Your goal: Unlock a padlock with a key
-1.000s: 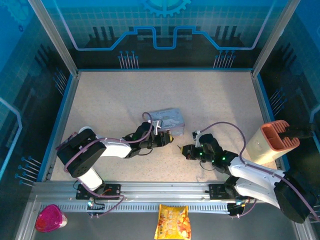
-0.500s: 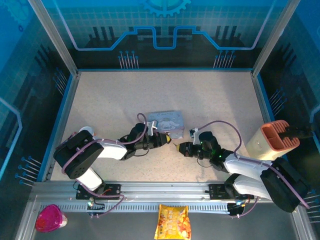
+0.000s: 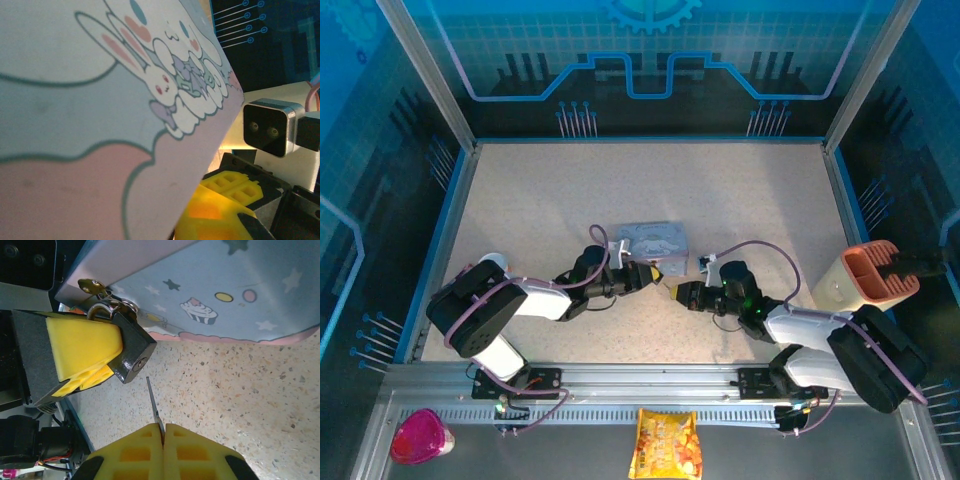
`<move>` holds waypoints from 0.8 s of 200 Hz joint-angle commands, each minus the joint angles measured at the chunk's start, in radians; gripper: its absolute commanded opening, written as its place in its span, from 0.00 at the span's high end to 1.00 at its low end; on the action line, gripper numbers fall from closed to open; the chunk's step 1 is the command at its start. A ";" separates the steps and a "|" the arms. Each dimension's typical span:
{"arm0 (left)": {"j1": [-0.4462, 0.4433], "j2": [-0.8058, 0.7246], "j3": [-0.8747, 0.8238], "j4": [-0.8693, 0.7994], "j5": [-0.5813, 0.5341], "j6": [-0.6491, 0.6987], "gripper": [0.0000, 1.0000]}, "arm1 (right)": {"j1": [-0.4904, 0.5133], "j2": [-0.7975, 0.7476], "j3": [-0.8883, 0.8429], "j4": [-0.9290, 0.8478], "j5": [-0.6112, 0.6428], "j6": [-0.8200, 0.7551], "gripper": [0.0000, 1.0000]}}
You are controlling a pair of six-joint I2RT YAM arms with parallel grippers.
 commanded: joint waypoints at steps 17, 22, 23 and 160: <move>0.006 -0.012 0.004 0.089 0.049 -0.009 1.00 | -0.041 0.008 -0.017 0.044 -0.057 -0.001 1.00; 0.006 -0.009 0.005 0.091 0.051 -0.011 1.00 | -0.043 0.009 -0.017 0.048 -0.061 -0.001 1.00; 0.006 -0.010 0.005 0.092 0.052 -0.012 1.00 | -0.043 0.009 -0.017 0.048 -0.062 -0.001 1.00; 0.008 0.017 -0.005 0.150 0.061 -0.054 1.00 | -0.056 0.033 -0.040 0.139 -0.107 0.026 1.00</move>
